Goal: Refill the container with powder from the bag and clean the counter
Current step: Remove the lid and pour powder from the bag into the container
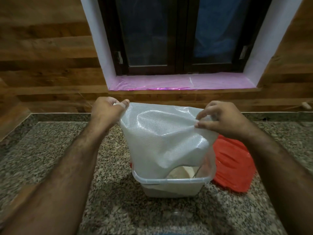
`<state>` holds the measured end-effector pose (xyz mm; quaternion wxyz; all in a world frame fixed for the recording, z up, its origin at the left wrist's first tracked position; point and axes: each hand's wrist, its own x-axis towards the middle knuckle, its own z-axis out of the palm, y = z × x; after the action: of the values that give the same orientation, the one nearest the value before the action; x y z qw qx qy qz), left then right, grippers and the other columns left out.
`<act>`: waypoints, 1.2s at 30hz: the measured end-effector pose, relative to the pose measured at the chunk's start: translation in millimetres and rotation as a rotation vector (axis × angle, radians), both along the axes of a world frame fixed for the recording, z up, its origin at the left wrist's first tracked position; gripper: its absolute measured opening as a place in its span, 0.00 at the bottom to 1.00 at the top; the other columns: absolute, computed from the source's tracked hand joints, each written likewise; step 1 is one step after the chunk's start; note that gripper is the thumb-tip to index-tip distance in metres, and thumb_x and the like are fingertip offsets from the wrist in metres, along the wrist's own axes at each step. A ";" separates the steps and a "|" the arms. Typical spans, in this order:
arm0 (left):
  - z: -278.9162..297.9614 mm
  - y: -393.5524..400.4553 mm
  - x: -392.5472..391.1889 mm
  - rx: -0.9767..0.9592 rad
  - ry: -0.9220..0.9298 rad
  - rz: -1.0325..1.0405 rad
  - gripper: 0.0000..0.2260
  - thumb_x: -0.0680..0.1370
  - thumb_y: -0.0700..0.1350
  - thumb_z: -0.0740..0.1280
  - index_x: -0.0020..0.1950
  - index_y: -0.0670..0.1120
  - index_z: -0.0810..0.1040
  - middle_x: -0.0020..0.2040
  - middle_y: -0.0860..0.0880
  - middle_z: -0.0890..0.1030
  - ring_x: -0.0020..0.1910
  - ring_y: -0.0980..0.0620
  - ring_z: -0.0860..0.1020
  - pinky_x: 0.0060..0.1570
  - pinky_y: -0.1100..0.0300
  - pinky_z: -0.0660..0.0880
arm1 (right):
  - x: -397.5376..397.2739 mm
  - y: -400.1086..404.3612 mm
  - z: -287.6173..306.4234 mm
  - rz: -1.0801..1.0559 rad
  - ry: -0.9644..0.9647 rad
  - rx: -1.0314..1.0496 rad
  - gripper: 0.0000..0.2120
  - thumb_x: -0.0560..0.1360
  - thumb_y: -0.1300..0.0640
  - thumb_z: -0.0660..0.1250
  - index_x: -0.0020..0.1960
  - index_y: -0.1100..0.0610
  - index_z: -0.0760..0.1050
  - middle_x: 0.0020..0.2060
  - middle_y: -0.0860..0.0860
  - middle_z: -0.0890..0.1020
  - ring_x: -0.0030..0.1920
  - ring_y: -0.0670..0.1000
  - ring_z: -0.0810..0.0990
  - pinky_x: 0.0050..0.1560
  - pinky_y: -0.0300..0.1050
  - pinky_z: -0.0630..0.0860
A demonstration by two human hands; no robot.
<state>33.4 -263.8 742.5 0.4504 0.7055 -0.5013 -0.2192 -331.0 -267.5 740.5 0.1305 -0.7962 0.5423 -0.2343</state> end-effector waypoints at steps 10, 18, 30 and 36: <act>-9.4 -3.7 -5.0 0.033 0.307 -0.122 0.18 0.84 0.52 0.72 0.37 0.46 0.77 0.28 0.51 0.76 0.25 0.54 0.68 0.26 0.61 0.63 | 51.7 15.3 12.5 -0.105 0.300 -0.090 0.23 0.75 0.27 0.66 0.59 0.41 0.84 0.66 0.43 0.75 0.71 0.49 0.71 0.76 0.66 0.61; -19.6 -4.6 0.4 0.063 0.525 -0.126 0.14 0.85 0.50 0.71 0.42 0.45 0.79 0.29 0.50 0.74 0.24 0.54 0.66 0.26 0.62 0.60 | 94.0 6.3 -2.0 -0.005 0.296 -0.042 0.19 0.81 0.34 0.63 0.64 0.44 0.77 0.66 0.43 0.78 0.69 0.51 0.74 0.74 0.62 0.61; -25.8 -4.4 5.6 0.043 0.507 -0.097 0.16 0.83 0.50 0.73 0.37 0.47 0.79 0.26 0.52 0.73 0.22 0.56 0.65 0.21 0.64 0.60 | 27.6 -20.4 -12.8 0.083 0.396 0.268 0.59 0.58 0.21 0.77 0.82 0.34 0.55 0.68 0.47 0.72 0.67 0.55 0.77 0.64 0.54 0.78; -10.0 -2.2 -4.5 -0.060 0.326 -0.067 0.12 0.82 0.48 0.75 0.43 0.42 0.85 0.33 0.50 0.83 0.24 0.61 0.74 0.25 0.67 0.69 | 17.3 -14.5 -6.3 0.203 0.363 0.211 0.25 0.76 0.37 0.75 0.72 0.36 0.78 0.56 0.43 0.69 0.55 0.47 0.74 0.55 0.48 0.77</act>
<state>28.9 -266.0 732.5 0.5391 0.6299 -0.4510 -0.3305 -313.8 -282.0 734.1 0.1360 -0.8576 0.4957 -0.0148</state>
